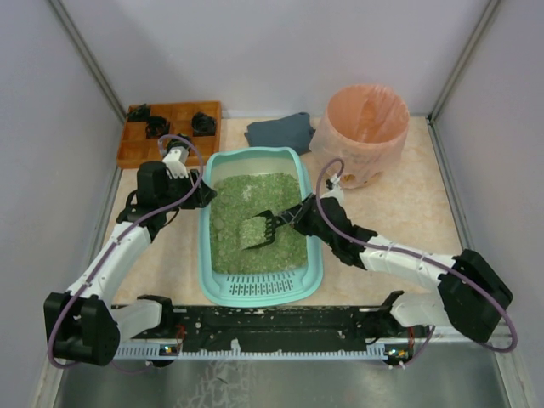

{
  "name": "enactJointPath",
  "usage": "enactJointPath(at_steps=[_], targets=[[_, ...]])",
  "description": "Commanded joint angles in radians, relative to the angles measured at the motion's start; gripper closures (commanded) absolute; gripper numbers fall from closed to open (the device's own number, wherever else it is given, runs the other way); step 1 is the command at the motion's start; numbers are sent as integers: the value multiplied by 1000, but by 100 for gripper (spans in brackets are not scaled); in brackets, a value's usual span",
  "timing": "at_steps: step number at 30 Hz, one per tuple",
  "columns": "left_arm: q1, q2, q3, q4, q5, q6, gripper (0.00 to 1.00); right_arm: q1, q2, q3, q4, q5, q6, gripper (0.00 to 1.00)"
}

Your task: Clean the litter box

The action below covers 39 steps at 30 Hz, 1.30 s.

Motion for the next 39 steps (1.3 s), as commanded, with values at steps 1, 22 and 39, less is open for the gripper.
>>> enactJointPath(at_steps=[1,22,39], targets=[[1,-29,-6,13,-6,-3,44,-97,-78,-29,174,-149,15,100],[1,-31,-8,22,-5,-5,45,-331,-59,-175,581,-528,201,100],[1,-25,-8,20,0,-5,45,-352,-90,-170,574,-521,218,100]])
